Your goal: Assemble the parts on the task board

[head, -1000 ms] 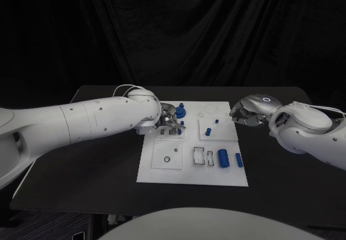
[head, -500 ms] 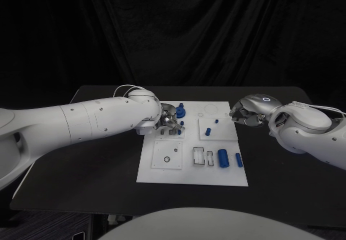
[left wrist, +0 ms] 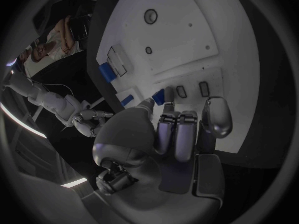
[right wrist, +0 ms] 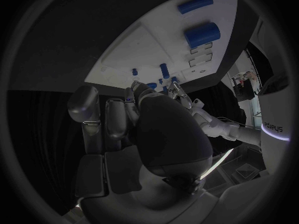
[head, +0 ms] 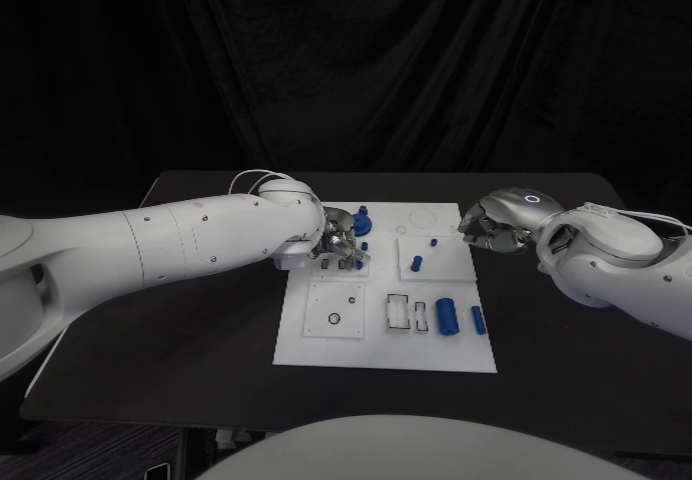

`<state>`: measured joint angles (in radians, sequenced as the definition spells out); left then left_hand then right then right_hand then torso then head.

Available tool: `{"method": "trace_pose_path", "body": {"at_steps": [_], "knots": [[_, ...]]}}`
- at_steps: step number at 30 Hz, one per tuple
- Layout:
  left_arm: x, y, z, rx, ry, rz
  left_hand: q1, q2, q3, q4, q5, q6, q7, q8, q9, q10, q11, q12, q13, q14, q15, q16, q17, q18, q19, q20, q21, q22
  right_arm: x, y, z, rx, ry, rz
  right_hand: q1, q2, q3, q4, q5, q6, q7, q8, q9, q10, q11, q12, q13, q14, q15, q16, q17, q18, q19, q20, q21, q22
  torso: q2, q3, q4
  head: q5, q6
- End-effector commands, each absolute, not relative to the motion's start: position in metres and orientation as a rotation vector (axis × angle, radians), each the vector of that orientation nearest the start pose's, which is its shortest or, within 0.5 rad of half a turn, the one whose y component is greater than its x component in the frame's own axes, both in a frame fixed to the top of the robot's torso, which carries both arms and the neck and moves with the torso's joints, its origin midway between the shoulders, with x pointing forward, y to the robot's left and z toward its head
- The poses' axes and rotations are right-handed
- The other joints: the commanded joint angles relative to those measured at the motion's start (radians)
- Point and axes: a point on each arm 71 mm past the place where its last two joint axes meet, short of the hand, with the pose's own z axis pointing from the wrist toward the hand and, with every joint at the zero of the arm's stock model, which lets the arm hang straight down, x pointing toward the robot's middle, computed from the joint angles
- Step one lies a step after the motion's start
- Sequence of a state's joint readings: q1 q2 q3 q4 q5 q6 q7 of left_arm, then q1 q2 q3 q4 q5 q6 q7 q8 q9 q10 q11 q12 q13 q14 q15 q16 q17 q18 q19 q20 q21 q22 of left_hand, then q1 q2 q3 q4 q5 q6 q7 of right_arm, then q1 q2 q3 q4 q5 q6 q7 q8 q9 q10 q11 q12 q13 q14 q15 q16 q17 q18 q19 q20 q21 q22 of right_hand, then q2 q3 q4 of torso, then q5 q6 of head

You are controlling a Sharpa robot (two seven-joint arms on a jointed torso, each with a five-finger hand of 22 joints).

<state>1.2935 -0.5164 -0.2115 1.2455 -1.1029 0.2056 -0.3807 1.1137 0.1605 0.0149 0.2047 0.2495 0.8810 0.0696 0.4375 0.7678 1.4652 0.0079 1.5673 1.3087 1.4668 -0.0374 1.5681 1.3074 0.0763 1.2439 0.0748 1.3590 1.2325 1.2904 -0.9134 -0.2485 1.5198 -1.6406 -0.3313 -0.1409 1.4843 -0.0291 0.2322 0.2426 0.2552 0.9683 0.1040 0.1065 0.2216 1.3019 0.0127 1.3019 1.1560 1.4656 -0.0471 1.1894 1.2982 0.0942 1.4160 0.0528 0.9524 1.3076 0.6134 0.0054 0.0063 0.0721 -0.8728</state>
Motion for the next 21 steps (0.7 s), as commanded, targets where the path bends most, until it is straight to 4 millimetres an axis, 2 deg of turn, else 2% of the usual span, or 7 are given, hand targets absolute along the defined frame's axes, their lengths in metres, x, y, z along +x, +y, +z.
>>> {"method": "trace_pose_path", "body": {"at_steps": [1,10,21], "knots": [[0.5076,0.1245,-0.2504,0.129,2.39,-0.444,0.009,-0.001,0.005,-0.003,-0.009,0.006,0.001,-0.006,0.001,0.106,0.0,0.004,0.262,0.104,0.002,0.003,0.263,0.016,-0.007,0.003,-0.003,-0.002,0.4719,-0.2412,-0.2139,-0.357,1.698,0.395,0.008,0.001,0.008,0.001,0.006,0.004,0.002,-0.004,-0.001,-0.008,-0.003,-0.006,0.0,0.012,-0.008,-0.003,-0.001,0.013,-0.01,0.0,-0.003,0.119,0.0,-0.0002,0.0,0.0,0.0],[0.507,0.1234,-0.2507,0.132,2.393,-0.445,0.01,0.0,0.012,-0.006,-0.012,0.006,0.0,-0.009,0.003,0.106,-0.001,0.004,0.262,0.104,0.002,0.003,0.263,0.017,-0.012,0.003,-0.008,-0.007,0.472,-0.2417,-0.214,-0.355,1.7,0.392,0.008,0.001,0.008,0.001,0.006,0.004,0.002,-0.004,-0.001,-0.008,-0.003,-0.006,0.0,0.012,-0.008,-0.003,-0.001,0.013,-0.01,0.0,-0.003,0.119,0.0,-0.0004,0.0014,0.0,0.0],[0.5065,0.1231,-0.2507,0.128,2.386,-0.45,0.018,-0.01,0.041,-0.028,0.006,0.006,0.001,-0.027,0.01,0.106,0.0,0.004,0.262,0.104,0.002,0.003,0.263,0.019,-0.019,0.003,-0.017,-0.012,0.4724,-0.241,-0.2145,-0.357,1.704,0.39,0.008,0.0,0.009,0.001,0.007,0.005,0.002,-0.004,-0.002,-0.01,-0.002,-0.008,-0.003,0.011,-0.007,-0.007,-0.003,0.013,-0.011,0.001,-0.007,0.118,0.0,-0.0007,0.0009,0.004,0.0]]}}
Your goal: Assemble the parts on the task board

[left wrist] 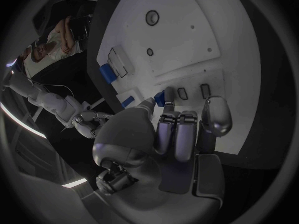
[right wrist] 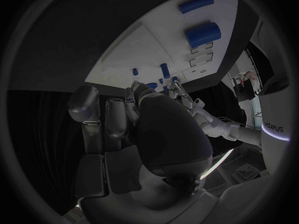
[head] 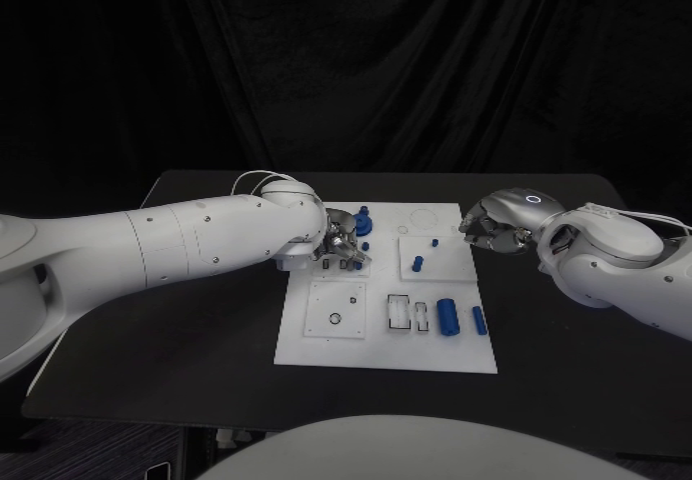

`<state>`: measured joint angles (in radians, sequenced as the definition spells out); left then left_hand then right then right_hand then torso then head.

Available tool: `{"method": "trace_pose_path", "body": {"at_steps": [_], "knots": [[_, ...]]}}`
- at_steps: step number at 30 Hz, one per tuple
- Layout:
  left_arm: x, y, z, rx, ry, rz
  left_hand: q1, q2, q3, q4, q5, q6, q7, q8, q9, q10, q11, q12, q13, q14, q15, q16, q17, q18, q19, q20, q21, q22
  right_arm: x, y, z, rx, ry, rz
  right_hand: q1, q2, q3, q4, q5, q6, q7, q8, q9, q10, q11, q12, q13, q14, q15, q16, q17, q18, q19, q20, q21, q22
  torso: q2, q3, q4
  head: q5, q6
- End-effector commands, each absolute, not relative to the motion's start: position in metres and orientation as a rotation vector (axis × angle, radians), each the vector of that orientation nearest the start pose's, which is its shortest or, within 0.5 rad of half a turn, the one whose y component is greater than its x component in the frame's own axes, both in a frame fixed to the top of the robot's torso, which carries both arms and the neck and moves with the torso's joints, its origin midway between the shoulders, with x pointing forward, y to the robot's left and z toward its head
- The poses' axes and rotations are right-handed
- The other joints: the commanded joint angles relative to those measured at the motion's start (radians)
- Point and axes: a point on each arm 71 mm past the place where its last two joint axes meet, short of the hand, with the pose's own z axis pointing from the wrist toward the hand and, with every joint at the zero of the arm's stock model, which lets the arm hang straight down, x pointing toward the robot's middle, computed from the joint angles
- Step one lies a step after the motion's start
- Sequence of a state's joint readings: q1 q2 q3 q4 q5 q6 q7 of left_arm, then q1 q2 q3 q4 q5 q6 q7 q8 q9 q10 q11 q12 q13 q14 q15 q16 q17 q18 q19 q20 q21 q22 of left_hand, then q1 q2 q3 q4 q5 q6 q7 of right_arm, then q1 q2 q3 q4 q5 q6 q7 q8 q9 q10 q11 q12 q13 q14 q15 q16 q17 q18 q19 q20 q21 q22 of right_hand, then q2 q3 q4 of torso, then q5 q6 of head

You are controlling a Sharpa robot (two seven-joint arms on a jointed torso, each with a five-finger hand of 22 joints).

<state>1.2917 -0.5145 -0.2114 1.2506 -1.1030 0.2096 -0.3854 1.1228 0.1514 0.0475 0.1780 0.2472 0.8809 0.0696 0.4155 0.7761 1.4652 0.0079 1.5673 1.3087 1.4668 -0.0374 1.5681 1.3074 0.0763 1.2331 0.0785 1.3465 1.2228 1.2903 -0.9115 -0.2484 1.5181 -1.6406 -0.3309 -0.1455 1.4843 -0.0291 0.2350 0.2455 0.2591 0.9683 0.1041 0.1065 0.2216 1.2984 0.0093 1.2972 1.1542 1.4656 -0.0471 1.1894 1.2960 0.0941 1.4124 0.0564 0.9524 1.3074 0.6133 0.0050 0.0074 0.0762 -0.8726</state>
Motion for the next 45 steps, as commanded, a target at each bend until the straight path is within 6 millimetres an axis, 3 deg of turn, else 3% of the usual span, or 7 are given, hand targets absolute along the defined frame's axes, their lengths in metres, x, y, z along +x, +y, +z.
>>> {"method": "trace_pose_path", "body": {"at_steps": [1,19,21,25,33,41,45], "knots": [[0.5066,0.1232,-0.2507,0.127,2.385,-0.45,0.009,-0.003,0.011,-0.003,0.011,0.006,0.001,-0.007,0.003,0.106,0.0,0.004,0.262,0.104,0.002,0.003,0.263,0.019,-0.009,-0.001,-0.006,-0.003,0.4725,-0.241,-0.2145,-0.357,1.705,0.39,0.008,0.0,0.006,-0.002,0.004,0.005,0.002,-0.004,-0.002,-0.006,0.001,-0.003,-0.001,0.011,-0.007,-0.007,-0.001,0.013,-0.007,-0.003,-0.007,0.118,0.0,-0.0004,-0.0001,0.0,0.0],[0.506,0.1259,-0.2524,0.129,2.397,-0.444,0.0,-0.026,0.079,-0.037,0.074,0.013,0.001,-0.035,0.019,0.106,0.0,0.004,0.262,0.104,0.002,0.003,0.263,0.021,-0.014,-0.001,-0.018,-0.003,0.4728,-0.2413,-0.2144,-0.354,1.703,0.387,0.001,0.0,0.009,0.005,0.011,-0.007,0.005,-0.012,-0.006,-0.007,0.002,-0.006,-0.004,0.01,-0.006,-0.011,-0.004,0.014,-0.008,-0.002,-0.012,0.117,0.0,0.0002,-0.0003,0.009,0.0],[0.5059,0.1258,-0.2525,0.129,2.398,-0.444,-0.004,-0.034,0.104,-0.048,0.098,0.015,0.0,-0.043,0.025,0.106,-0.001,0.004,0.262,0.104,0.002,0.003,0.263,0.021,-0.014,-0.001,-0.021,-0.001,0.4728,-0.2413,-0.2144,-0.353,1.702,0.387,0.0,0.0,0.01,0.005,0.011,-0.009,0.005,-0.013,-0.006,-0.006,0.002,-0.005,-0.004,0.01,-0.007,-0.011,-0.004,0.014,-0.007,-0.002,-0.013,0.117,0.0,0.0003,0.0003,0.008,0.0],[0.5057,0.1259,-0.2529,0.13,2.401,-0.442,-0.007,-0.046,0.144,-0.065,0.106,0.016,0.0,-0.051,0.032,0.106,-0.002,0.004,0.262,0.104,0.001,0.003,0.263,0.021,-0.013,-0.002,-0.023,0.001,0.473,-0.2414,-0.2144,-0.352,1.702,0.386,0.0,0.0,0.01,0.005,0.011,-0.009,0.005,-0.013,-0.006,-0.006,0.002,-0.005,-0.004,0.01,-0.007,-0.011,-0.004,0.014,-0.007,-0.002,-0.013,0.117,0.0,0.0001,0.0004,0.009,0.0],[0.5055,0.1283,-0.2537,0.128,2.406,-0.434,-0.061,-0.092,0.293,-0.114,0.189,0.026,0.001,-0.071,0.065,0.106,-0.002,0.004,0.262,0.104,0.001,0.003,0.263,0.021,-0.01,-0.003,-0.031,0.013,0.4731,-0.242,-0.2145,-0.35,1.704,0.382,0.0,0.0,0.011,0.006,0.012,-0.01,0.005,-0.015,-0.007,-0.007,0.002,-0.006,-0.005,0.01,-0.006,-0.012,-0.005,0.014,-0.008,-0.002,-0.014,0.116,0.0,0.0,-0.0004,0.01,0.0],[0.5055,0.1306,-0.2541,0.122,2.407,-0.428,-0.097,-0.115,0.387,-0.152,0.221,0.03,0.001,-0.077,0.09,0.106,-0.002,0.004,0.262,0.104,0.0,0.003,0.263,0.021,-0.008,-0.003,-0.036,0.02,0.4733,-0.2423,-0.2146,-0.349,1.705,0.379,-0.001,0.0,0.011,0.006,0.013,-0.011,0.005,-0.015,-0.007,-0.007,0.002,-0.006,-0.005,0.01,-0.006,-0.013,-0.005,0.014,-0.008,-0.002,-0.015,0.116,0.0,-0.0001,-0.0001,0.011,0.0],[0.5055,0.1319,-0.254,0.115,2.403,-0.423,-0.109,-0.119,0.401,-0.156,0.219,0.032,0.002,-0.078,0.096,0.106,-0.002,0.004,0.262,0.104,0.0,0.003,0.263,0.021,-0.007,-0.003,-0.037,0.023,0.4734,-0.2425,-0.2148,-0.349,1.708,0.377,-0.001,0.0,0.011,0.006,0.013,-0.011,0.005,-0.015,-0.007,-0.007,0.002,-0.006,-0.005,0.01,-0.006,-0.013,-0.005,0.014,-0.008,-0.002,-0.015,0.116,0.0,0.0001,0.0006,0.012,0.0]]}}
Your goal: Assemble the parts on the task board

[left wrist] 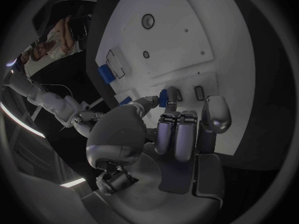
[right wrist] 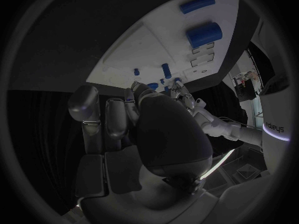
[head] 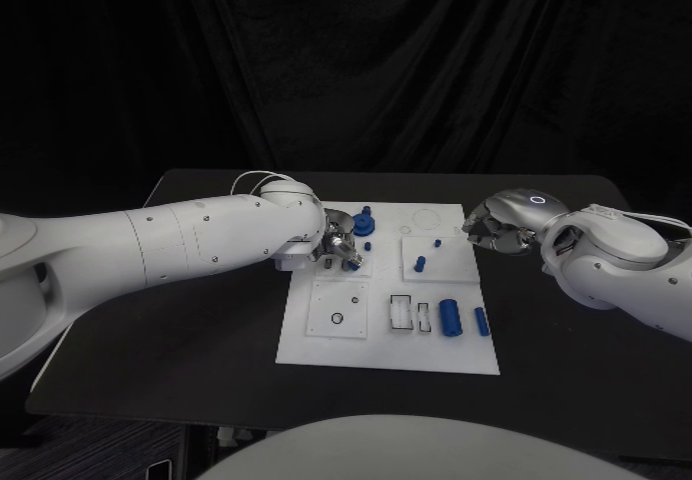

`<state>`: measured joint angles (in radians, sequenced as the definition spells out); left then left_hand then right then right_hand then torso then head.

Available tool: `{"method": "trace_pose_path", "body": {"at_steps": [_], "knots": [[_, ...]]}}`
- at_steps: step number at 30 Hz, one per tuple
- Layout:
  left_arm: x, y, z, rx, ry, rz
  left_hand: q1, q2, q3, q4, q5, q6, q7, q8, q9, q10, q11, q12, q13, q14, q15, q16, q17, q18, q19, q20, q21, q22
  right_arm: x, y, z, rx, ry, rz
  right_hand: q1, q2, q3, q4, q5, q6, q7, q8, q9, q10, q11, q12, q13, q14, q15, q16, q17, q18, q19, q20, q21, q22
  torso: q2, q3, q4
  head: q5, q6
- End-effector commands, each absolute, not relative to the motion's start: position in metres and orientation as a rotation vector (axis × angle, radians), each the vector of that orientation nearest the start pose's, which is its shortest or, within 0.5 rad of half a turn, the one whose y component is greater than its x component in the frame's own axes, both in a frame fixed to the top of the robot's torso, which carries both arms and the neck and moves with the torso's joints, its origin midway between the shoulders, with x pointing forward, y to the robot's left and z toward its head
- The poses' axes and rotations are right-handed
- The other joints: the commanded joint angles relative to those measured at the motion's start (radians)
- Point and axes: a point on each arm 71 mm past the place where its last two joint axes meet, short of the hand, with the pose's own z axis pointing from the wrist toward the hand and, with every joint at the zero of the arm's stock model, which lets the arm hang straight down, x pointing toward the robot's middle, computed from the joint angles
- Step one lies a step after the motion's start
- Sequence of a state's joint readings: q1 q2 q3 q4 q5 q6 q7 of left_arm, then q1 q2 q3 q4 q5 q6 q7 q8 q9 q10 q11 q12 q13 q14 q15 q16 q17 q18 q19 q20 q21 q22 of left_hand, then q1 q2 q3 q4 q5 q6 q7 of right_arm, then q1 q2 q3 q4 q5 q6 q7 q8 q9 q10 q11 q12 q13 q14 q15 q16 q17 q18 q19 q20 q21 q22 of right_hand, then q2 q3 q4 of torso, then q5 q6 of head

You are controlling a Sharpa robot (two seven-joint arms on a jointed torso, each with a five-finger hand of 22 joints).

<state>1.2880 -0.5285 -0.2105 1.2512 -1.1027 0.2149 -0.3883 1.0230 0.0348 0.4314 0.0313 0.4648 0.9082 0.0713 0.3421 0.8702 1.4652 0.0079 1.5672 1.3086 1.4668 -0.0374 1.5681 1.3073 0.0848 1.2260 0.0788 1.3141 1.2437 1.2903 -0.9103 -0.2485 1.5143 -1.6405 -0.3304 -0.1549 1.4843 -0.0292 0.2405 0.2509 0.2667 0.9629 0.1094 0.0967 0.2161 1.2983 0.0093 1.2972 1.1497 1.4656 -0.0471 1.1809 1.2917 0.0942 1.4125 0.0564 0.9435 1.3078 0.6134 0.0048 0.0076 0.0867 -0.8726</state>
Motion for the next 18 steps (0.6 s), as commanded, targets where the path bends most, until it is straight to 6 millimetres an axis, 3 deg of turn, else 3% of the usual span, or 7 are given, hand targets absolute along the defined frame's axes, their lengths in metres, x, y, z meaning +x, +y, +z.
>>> {"method": "trace_pose_path", "body": {"at_steps": [1,18], "knots": [[0.506,0.133,-0.254,0.112,2.401,-0.422,-0.011,-0.003,0.019,-0.01,0.001,0.005,0.0,-0.004,0.002,0.106,-0.002,0.004,0.262,0.104,0.0,0.003,0.263,0.012,0.001,-0.003,-0.005,0.002,0.473,-0.243,-0.215,-0.349,1.709,0.377,-0.001,0.0,0.005,0.001,0.005,-0.005,0.0,-0.005,-0.002,-0.007,0.002,-0.006,-0.001,0.01,-0.006,-0.004,-0.001,0.014,-0.008,-0.002,-0.007,0.116,0.0,0.0,-0.0001,0.002,0.0],[0.507,0.154,-0.25,0.0,2.33,-0.37,-0.048,-0.012,0.047,-0.019,-0.004,0.025,-0.006,0.001,0.022,0.106,-0.007,0.004,0.262,0.104,-0.004,0.003,0.263,0.009,0.021,-0.006,0.005,0.02,0.473,-0.245,-0.216,-0.347,1.72,0.368,-0.003,0.001,0.006,0.003,0.006,-0.007,0.0,-0.006,-0.002,-0.008,0.002,-0.008,-0.004,0.01,-0.006,-0.007,-0.003,0.015,-0.009,-0.002,-0.012,0.114,0.0,-0.0005,0.0017,0.002,0.0]]}}
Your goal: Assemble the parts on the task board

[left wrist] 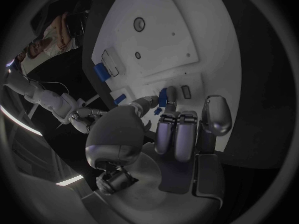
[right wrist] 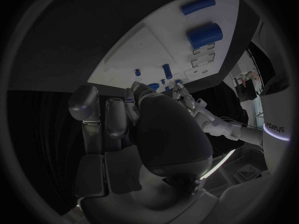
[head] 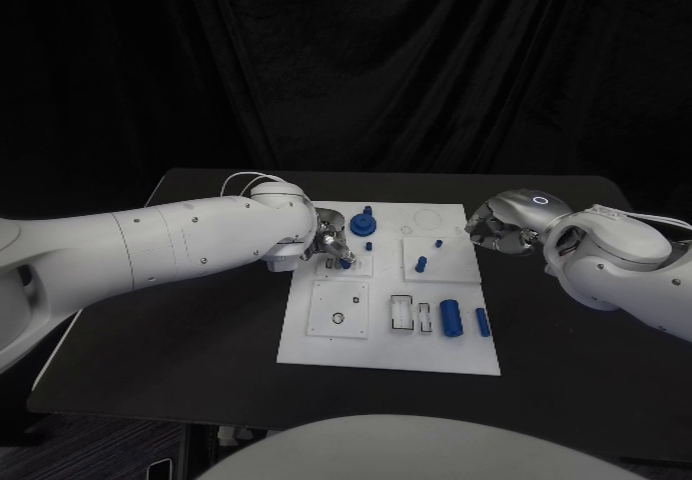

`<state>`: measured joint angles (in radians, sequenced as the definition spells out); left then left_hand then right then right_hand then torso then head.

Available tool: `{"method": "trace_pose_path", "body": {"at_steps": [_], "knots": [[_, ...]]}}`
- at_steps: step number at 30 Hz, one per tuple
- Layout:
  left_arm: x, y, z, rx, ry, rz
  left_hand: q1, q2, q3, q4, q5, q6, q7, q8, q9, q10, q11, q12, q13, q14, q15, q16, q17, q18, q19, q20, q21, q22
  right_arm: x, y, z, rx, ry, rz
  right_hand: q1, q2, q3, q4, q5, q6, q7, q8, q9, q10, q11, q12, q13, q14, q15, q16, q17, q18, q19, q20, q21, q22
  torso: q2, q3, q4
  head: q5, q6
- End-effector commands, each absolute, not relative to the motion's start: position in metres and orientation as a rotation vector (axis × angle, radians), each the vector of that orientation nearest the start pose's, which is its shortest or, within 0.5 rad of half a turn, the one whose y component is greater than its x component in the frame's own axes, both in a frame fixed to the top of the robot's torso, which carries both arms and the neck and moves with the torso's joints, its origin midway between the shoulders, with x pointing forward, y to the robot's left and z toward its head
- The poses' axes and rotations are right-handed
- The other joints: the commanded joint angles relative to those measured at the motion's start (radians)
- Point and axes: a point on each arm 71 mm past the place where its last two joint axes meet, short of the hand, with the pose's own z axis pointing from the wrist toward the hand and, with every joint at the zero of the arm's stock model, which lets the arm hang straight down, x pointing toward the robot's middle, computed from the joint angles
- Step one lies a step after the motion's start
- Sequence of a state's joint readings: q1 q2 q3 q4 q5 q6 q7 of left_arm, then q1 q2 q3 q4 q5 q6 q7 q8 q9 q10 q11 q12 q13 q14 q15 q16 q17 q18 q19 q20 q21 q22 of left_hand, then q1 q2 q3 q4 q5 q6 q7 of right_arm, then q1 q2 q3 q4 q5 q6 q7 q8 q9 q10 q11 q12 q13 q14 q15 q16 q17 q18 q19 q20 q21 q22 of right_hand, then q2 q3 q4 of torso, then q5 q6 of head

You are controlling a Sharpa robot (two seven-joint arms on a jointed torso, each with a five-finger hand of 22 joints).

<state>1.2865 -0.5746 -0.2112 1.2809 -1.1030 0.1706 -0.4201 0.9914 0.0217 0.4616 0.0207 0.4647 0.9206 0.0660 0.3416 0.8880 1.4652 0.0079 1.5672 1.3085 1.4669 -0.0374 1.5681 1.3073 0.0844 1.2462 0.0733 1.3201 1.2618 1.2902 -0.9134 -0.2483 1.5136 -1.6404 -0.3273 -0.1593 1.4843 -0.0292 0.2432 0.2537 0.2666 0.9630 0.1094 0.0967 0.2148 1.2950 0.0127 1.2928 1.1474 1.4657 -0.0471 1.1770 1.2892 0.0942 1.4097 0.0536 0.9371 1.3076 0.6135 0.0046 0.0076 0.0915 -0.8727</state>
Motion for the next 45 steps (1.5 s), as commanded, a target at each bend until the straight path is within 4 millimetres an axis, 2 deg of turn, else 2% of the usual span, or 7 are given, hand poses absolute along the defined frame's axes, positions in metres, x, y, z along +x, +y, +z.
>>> {"method": "trace_pose_path", "body": {"at_steps": [1,6,10,13,17,39,45], "knots": [[0.507,0.155,-0.25,-0.008,2.324,-0.367,-0.019,0.001,0.018,-0.008,-0.005,0.014,-0.001,0.002,0.005,0.106,-0.007,0.004,0.262,0.104,-0.005,0.003,0.263,0.01,0.002,-0.001,-0.001,0.002,0.473,-0.246,-0.216,-0.347,1.721,0.367,-0.002,0.001,0.004,0.0,0.006,-0.007,0.0,-0.006,-0.001,-0.005,-0.001,-0.004,-0.001,0.01,-0.006,-0.003,-0.001,0.015,-0.006,0.001,-0.005,0.115,0.0,-0.0003,0.002,-0.002,0.0],[0.506,0.16,-0.25,-0.049,2.315,-0.368,-0.029,0.0,0.022,-0.009,-0.007,0.021,-0.004,0.005,0.011,0.106,-0.01,0.004,0.262,0.104,-0.007,0.003,0.263,0.008,0.009,-0.003,0.003,0.008,0.472,-0.247,-0.216,-0.346,1.724,0.364,-0.002,0.001,0.004,0.0,0.006,-0.007,0.0,-0.006,-0.001,-0.005,-0.001,-0.004,-0.001,0.01,-0.006,-0.003,-0.001,0.015,-0.006,0.001,-0.005,0.115,0.0,0.0002,0.0022,0.0,0.0],[0.504,0.163,-0.251,-0.167,2.341,-0.415,-0.032,0.0,0.026,-0.01,-0.006,0.024,-0.006,0.007,0.014,0.106,-0.011,0.004,0.262,0.104,-0.008,0.003,0.263,0.012,-0.001,-0.004,-0.007,-0.002,0.472,-0.247,-0.216,-0.347,1.726,0.363,-0.002,0.001,0.004,0.0,0.007,-0.007,0.0,-0.006,-0.001,-0.006,-0.001,-0.004,-0.002,0.009,-0.006,-0.004,-0.001,0.015,-0.006,0.001,-0.006,0.115,0.0,0.0001,0.0003,0.003,0.0],[0.502,0.164,-0.251,-0.218,2.349,-0.437,-0.034,0.001,0.037,-0.016,0.012,0.027,-0.008,0.008,0.021,0.106,-0.014,0.004,0.262,0.104,-0.01,0.003,0.263,0.011,0.003,-0.006,-0.007,0.001,0.472,-0.247,-0.216,-0.347,1.727,0.363,-0.002,0.001,0.005,0.0,0.007,-0.006,0.0,-0.006,-0.001,-0.006,-0.001,-0.005,-0.003,0.009,-0.006,-0.004,-0.002,0.015,-0.007,0.001,-0.007,0.114,0.0,0.0001,0.0002,0.002,0.0],[0.501,0.164,-0.251,-0.253,2.351,-0.452,-0.039,0.002,0.038,-0.013,0.014,0.031,-0.008,0.01,0.024,0.106,-0.014,0.004,0.262,0.104,-0.011,0.003,0.263,0.011,0.004,-0.007,-0.007,0.002,0.472,-0.247,-0.216,-0.347,1.729,0.362,-0.002,0.001,0.005,0.0,0.007,-0.006,0.0,-0.006,-0.001,-0.006,-0.001,-0.005,-0.003,0.009,-0.006,-0.004,-0.002,0.015,-0.007,0.001,-0.007,0.114,0.0,0.0,0.0011,0.004,0.0],[0.499,0.166,-0.257,-0.313,2.333,-0.447,-0.048,0.006,0.042,-0.009,0.016,0.039,-0.009,0.012,0.027,0.106,-0.016,0.004,0.262,0.104,-0.012,0.003,0.263,0.011,0.005,-0.008,-0.008,0.002,0.472,-0.249,-0.219,-0.34,1.732,0.356,-0.002,0.001,0.006,-0.001,0.009,-0.003,-0.001,-0.004,0.0,-0.007,-0.001,-0.005,-0.003,0.009,-0.006,-0.005,-0.002,0.015,-0.007,0.001,-0.011,0.113,-0.002,0.0012,-0.0023,0.011,0.0],[0.497,0.165,-0.261,-0.309,2.348,-0.448,-0.053,0.008,0.042,-0.005,0.013,0.039,-0.009,0.01,0.028,0.106,-0.016,0.004,0.262,0.104,-0.013,0.003,0.263,0.011,0.006,-0.009,-0.009,0.003,0.472,-0.249,-0.22,-0.34,1.732,0.356,-0.002,0.001,0.006,-0.001,0.009,-0.003,-0.001,-0.004,0.0,-0.007,-0.001,-0.005,-0.003,0.009,-0.006,-0.005,-0.002,0.015,-0.007,0.001,-0.011,0.113,-0.001,0.0,0.0009,0.008,0.0]]}}
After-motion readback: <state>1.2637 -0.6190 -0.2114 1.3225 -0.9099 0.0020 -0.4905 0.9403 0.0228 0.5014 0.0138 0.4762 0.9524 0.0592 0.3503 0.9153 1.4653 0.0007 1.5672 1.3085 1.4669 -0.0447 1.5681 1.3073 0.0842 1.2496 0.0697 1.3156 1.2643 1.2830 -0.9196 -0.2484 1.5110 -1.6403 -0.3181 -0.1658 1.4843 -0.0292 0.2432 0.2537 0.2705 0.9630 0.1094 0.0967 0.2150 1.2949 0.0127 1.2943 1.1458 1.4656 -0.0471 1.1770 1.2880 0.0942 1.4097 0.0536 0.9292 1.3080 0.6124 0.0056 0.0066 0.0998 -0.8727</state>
